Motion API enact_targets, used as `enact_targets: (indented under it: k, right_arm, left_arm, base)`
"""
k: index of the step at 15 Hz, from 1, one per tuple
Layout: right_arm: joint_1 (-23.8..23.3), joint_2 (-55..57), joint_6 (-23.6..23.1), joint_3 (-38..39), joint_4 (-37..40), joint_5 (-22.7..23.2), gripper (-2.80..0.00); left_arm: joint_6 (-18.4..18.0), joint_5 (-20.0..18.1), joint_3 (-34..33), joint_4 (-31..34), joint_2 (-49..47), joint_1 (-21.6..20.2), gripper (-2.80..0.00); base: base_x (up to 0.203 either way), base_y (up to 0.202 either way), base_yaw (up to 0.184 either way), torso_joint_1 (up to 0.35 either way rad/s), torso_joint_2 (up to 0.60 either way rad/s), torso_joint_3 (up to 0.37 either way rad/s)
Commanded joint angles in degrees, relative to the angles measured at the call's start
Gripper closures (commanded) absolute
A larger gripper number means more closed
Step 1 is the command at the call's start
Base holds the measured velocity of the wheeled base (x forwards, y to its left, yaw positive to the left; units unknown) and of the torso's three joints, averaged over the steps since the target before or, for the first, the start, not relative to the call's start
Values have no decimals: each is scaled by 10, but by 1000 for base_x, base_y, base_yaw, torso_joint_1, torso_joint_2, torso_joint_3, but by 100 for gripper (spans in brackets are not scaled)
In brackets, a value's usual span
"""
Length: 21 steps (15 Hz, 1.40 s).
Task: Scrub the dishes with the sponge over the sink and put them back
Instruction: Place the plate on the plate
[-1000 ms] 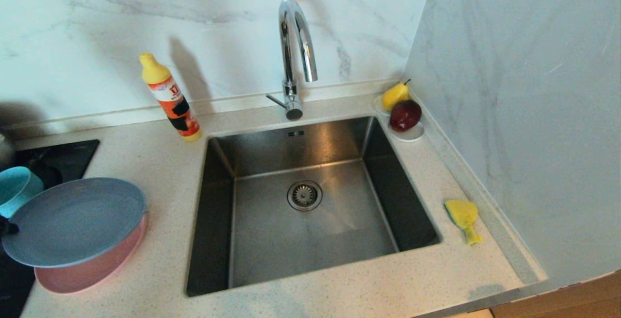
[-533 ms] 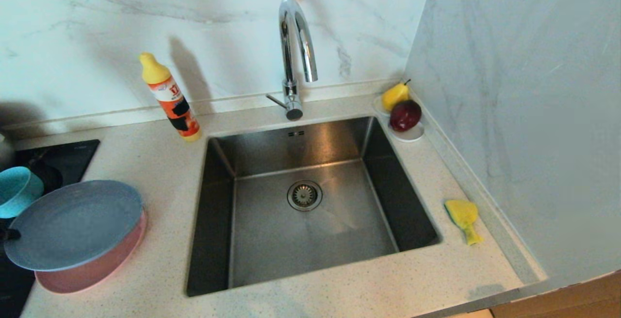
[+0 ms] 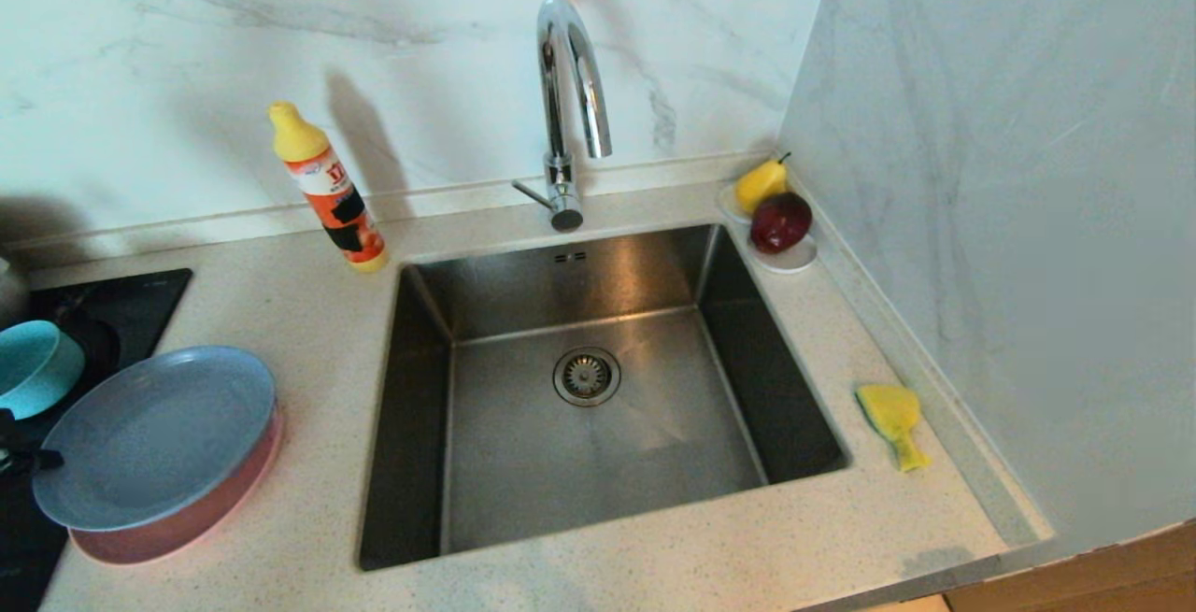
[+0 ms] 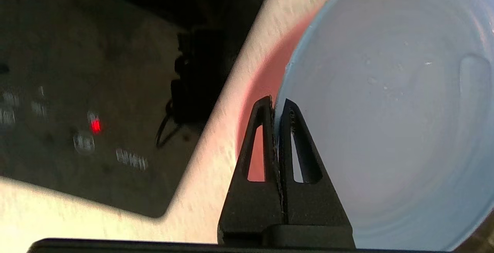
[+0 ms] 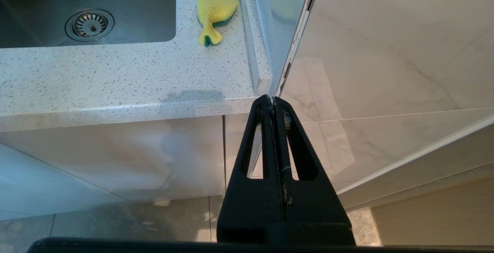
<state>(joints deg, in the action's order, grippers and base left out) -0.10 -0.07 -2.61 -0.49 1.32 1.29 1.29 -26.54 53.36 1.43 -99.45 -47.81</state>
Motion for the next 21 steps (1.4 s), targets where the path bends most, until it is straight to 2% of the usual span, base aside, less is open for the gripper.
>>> enact_targets:
  k: [1, 6, 9, 14, 21]
  right_arm:
    - [0, 1, 0, 0, 0, 0, 0]
    - [0, 1, 0, 0, 0, 0, 0]
    - [0, 1, 0, 0, 0, 0, 0]
    - [0, 1, 0, 0, 0, 0, 0]
    - [0, 1, 0, 0, 0, 0, 0]
  left_arm:
    - [-1, -3, -3, -14, -29, 0, 0]
    - [-26, -8, -40, -18, -22, 0, 0]
    - [-24, -32, -43, -14, -9, 0, 0]
    - [-22, -33, -58, -8, 17, 0, 0]
    - [-37, -30, -74, -17, -5, 0, 0]
  base:
    - [0, 0, 0, 0, 0, 0]
    - [0, 0, 0, 0, 0, 0]
    - [0, 0, 0, 0, 0, 0]
    - [0, 0, 0, 0, 0, 0]
    - [0, 0, 0, 0, 0, 0]
